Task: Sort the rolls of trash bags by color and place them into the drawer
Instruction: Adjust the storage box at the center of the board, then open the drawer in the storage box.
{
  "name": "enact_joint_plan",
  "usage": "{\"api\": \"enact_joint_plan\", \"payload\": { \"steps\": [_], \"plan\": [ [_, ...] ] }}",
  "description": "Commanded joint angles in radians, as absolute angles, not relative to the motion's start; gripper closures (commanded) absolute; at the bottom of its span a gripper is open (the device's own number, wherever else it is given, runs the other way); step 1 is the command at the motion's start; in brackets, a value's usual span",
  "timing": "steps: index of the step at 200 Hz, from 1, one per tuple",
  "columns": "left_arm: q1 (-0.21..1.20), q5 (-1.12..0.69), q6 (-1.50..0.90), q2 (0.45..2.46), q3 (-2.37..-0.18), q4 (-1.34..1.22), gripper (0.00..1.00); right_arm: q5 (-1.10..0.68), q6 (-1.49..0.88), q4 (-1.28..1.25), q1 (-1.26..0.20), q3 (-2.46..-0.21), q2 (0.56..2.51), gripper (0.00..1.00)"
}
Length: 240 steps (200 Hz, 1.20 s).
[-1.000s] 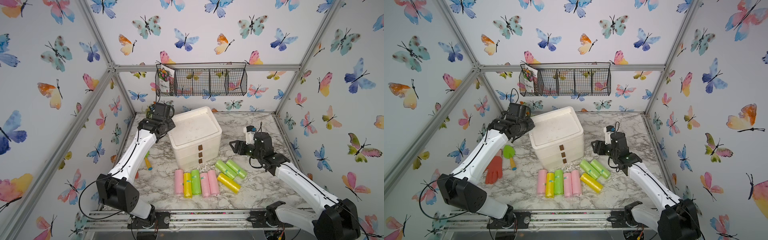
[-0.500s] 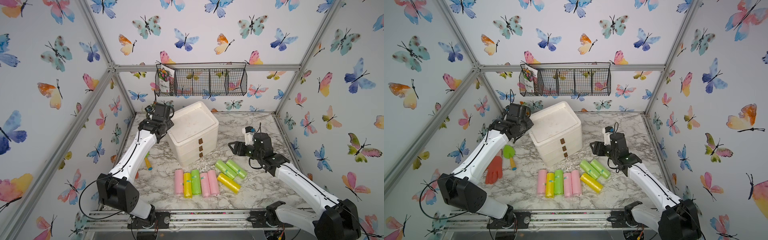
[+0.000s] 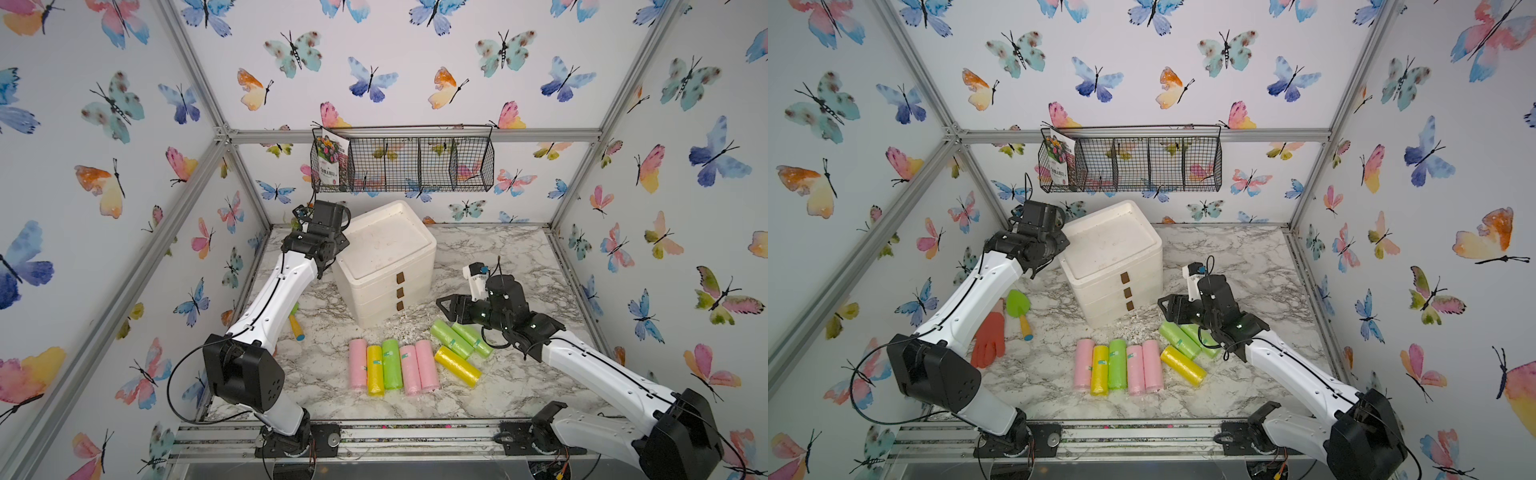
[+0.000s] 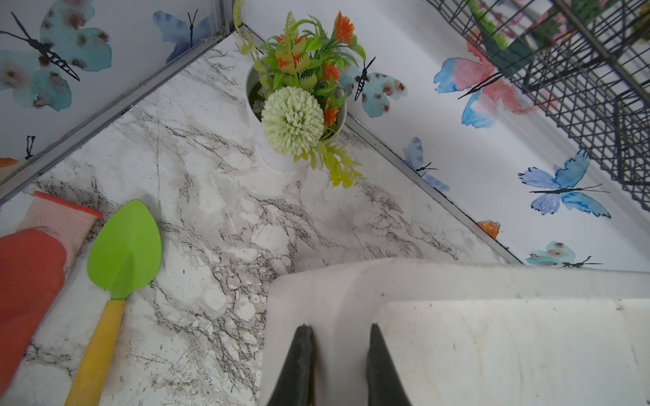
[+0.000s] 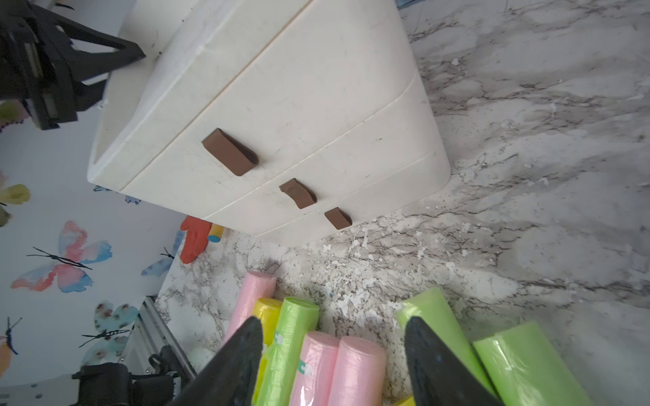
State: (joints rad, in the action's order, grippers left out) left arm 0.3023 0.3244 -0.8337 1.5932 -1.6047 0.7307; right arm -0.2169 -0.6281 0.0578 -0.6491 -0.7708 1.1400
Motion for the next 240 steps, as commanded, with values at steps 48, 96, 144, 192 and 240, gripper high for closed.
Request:
{"api": "enact_joint_plan", "payload": {
  "steps": [48,96,144,192,240],
  "plan": [
    [0.291,0.207,-0.973,1.628,-1.577,0.617,1.00,-0.149,-0.818,-0.260,-0.771,-0.770,1.240,0.35],
    [0.291,0.182,-0.971,1.616,-1.565,0.611,1.00,-0.124,-0.819,-0.355,-0.773,-0.789,1.320,0.38],
    [0.291,0.156,-0.974,1.603,-1.545,0.593,1.00,-0.155,-0.817,-0.404,-0.775,-0.851,1.426,0.41],
    [0.291,0.138,-0.981,1.599,-1.537,0.582,1.00,-0.169,-0.812,-0.445,-0.778,-0.870,1.475,0.42],
    [0.293,0.126,-0.986,1.597,-1.536,0.576,1.00,-0.189,-0.821,-0.506,-0.781,-0.865,1.525,0.43]
  ]
}}
